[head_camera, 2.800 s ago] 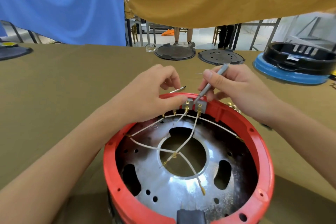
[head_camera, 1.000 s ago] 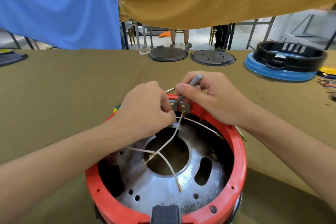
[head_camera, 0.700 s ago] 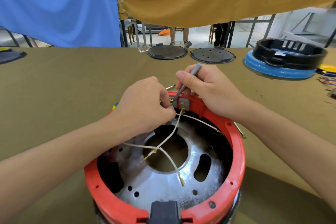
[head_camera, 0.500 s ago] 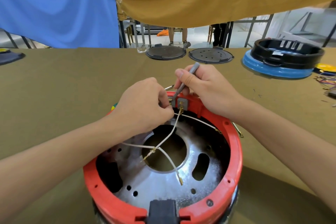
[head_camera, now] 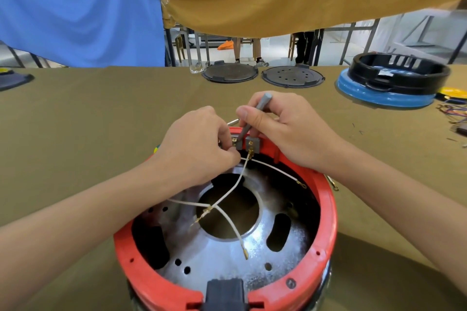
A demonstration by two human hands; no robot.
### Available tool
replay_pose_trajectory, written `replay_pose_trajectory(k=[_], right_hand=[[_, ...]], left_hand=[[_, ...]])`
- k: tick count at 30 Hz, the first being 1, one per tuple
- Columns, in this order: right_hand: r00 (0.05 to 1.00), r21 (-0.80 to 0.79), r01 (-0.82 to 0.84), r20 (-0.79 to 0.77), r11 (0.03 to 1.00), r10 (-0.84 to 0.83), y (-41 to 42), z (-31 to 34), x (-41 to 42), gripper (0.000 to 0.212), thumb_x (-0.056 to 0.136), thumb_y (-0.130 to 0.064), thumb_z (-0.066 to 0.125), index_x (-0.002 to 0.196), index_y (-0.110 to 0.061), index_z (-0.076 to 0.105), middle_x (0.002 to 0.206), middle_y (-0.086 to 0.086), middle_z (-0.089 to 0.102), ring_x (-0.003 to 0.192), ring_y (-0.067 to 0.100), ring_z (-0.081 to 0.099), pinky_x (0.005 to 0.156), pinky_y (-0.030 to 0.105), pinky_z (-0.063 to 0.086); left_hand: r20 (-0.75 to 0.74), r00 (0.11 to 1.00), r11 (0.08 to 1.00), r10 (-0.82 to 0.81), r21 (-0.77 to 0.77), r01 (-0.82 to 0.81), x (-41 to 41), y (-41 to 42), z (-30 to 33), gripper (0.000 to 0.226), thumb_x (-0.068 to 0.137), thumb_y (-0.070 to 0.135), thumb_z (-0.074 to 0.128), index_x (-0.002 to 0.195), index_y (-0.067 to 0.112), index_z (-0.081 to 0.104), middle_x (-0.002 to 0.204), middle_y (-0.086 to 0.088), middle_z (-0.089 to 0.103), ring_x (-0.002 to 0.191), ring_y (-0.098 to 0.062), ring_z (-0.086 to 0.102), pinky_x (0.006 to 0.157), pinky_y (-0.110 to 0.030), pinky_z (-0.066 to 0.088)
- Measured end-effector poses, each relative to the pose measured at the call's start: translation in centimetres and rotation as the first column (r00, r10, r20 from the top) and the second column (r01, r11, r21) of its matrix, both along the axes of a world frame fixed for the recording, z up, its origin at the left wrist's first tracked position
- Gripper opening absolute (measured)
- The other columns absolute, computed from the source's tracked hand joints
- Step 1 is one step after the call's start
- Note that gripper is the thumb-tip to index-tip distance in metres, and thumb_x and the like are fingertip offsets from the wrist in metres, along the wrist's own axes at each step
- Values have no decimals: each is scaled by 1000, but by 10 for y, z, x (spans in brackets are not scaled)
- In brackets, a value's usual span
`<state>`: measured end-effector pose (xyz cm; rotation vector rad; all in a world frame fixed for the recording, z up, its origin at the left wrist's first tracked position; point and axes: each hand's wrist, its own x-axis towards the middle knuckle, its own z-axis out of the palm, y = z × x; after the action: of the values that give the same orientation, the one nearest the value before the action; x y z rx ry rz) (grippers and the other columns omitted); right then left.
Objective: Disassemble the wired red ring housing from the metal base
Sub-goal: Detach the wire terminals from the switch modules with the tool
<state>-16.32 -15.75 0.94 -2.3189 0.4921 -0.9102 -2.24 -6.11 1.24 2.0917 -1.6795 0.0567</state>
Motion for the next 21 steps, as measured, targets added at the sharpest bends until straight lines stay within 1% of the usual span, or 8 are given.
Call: replay_pose_trajectory(k=[4,7,10,14,16,17,19,21], right_hand=[[1000,46,11,3,999,-11,-5,-2,1,29,100,-33,56,83,-13,69,76,4,71,73,17,69,75,45,56],[1000,76,3,24,997,-5,-9,-5,3,30,100,-33,56,82,-13,70,74,2,70,71,11,68,69,30,55],[998,172,-9,66,985,-3,-11,-5,4,32,100,-31,56,82,-8,70,74,6,69,65,8,63,62,16,48],[996,236,-11,83,972,-9,-12,-6,5,34,101,-29,54,81,-5,70,63,-4,62,61,4,59,61,14,46],[996,237,-10,84,971,-10,-11,-6,4,33,101,-28,54,81,-6,69,63,-5,61,59,2,57,61,15,45],[996,234,-11,85,972,-9,-10,-6,4,32,101,-28,54,81,-7,68,66,-3,62,60,3,58,62,18,46],[997,208,-7,76,978,-9,-9,-6,3,30,101,-27,55,81,-9,68,75,4,66,66,10,62,69,30,53],[999,152,5,50,988,-13,-8,-5,2,30,101,-28,54,81,-11,68,80,7,69,72,17,66,76,42,55]], left_hand=[[-5,1000,1000,-26,15,26,1,0,0,14,76,28,71,63,26,68,78,9,48,73,-11,53,65,-29,41],[-12,998,998,-55,8,55,0,1,0,16,77,27,70,61,26,68,77,10,48,71,-9,51,65,-29,41],[-28,997,998,-67,-8,66,1,1,0,15,77,25,69,62,22,71,75,10,50,72,-11,54,67,-32,44],[-20,998,998,-61,-16,61,1,0,0,13,77,25,69,65,21,72,78,7,49,75,-13,55,68,-32,44],[2,999,999,-52,-14,52,0,0,-1,13,77,25,69,64,22,70,79,7,50,76,-14,54,68,-31,44],[7,999,999,-47,-7,47,0,0,0,13,77,25,70,64,23,69,79,7,50,76,-15,55,67,-31,43],[4,999,999,-48,5,48,1,0,0,13,76,25,70,64,25,67,80,8,50,77,-15,55,68,-30,43],[3,998,998,-61,5,61,3,0,1,14,77,24,70,63,25,67,77,10,50,74,-14,56,68,-31,46]])
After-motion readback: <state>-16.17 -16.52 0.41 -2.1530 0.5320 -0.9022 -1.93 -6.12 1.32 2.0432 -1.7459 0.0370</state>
